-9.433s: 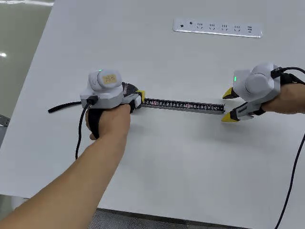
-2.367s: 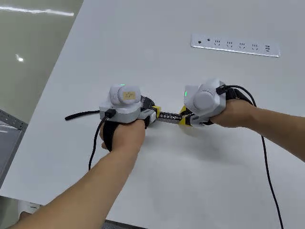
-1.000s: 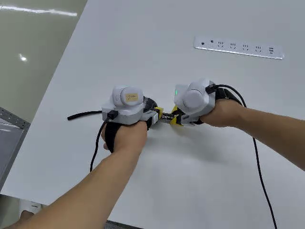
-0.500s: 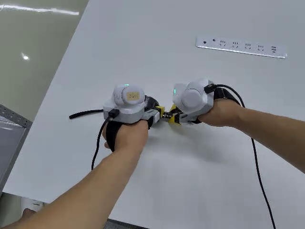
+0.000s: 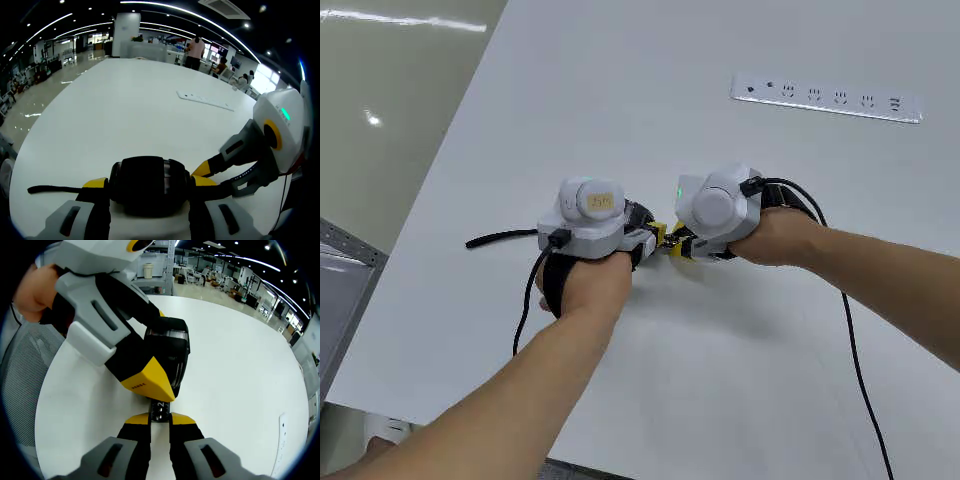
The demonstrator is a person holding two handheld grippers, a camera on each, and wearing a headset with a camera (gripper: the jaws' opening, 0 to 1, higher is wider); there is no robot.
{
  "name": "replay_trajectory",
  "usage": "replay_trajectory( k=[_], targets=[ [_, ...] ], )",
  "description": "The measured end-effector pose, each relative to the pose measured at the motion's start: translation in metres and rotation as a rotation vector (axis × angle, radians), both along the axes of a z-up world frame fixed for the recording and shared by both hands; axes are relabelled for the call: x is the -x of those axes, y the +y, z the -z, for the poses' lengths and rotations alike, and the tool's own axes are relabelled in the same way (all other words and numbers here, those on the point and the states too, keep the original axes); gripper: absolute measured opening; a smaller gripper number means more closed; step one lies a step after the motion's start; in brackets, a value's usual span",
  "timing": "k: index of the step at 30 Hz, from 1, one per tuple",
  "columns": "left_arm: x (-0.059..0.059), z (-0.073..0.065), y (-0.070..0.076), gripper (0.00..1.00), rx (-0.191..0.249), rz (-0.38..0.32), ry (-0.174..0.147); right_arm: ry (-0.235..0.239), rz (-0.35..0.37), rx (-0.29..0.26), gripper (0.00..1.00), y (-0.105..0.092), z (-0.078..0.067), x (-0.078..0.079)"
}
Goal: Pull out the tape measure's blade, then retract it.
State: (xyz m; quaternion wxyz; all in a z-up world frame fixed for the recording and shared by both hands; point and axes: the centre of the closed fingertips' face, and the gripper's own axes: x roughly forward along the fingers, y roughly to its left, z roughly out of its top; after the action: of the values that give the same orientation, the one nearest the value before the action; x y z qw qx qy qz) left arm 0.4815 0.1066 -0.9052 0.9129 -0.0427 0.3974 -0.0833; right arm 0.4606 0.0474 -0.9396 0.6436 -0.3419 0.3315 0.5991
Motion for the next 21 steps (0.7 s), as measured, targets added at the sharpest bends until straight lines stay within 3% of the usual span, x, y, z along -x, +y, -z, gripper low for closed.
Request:
replay_trajectory(
  k=[21],
  targets=[
    [-0.0019, 0.0028, 0.0016, 0.6, -0.004, 0.006, -0.001, -0.009, -0.005, -0.049, 0.13, 0.0084, -0.0014, -0.0011]
  ],
)
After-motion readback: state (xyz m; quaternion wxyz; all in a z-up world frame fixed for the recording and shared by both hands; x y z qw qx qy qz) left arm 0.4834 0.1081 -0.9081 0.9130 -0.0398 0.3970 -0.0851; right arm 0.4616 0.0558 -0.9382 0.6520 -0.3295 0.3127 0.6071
